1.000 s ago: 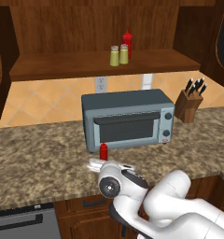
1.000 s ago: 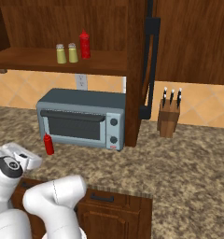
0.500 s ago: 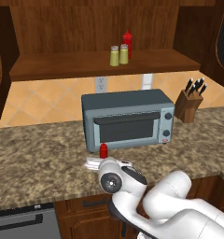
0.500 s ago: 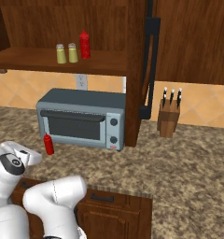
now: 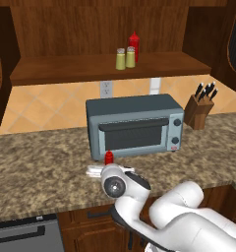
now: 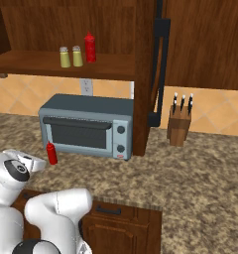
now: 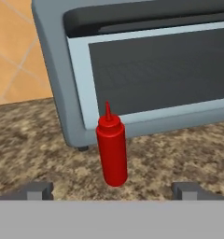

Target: Put the shaker and condiment bottle from the counter next to their counterparts in the cabinet.

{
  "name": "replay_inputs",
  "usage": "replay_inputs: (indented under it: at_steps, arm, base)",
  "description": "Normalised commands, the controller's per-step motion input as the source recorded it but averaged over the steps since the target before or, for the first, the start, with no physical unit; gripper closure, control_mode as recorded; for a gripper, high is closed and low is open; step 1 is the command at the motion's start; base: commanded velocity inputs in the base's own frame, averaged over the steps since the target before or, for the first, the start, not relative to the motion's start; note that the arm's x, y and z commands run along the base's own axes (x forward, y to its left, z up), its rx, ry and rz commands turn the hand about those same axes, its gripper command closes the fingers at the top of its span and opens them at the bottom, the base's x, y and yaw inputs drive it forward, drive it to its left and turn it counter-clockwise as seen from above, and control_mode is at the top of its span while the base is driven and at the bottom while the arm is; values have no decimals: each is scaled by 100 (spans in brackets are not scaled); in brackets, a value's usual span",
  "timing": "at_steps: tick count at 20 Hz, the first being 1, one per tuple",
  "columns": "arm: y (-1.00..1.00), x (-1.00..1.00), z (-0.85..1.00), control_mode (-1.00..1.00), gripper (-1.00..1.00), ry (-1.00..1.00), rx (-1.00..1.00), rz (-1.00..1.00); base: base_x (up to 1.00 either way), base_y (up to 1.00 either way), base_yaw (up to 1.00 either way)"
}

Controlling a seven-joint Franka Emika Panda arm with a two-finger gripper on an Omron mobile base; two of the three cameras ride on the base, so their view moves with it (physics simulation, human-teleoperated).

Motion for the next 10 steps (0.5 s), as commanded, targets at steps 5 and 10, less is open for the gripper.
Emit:
replay_inputs:
  at_steps: [5,10]
  arm:
    - [-35,7,-22,-100,-100,0,0,1]
    - [-20,17,-28,-100,-100,0,0,2]
  base:
    - [0,0,0]
    - [0,0,0]
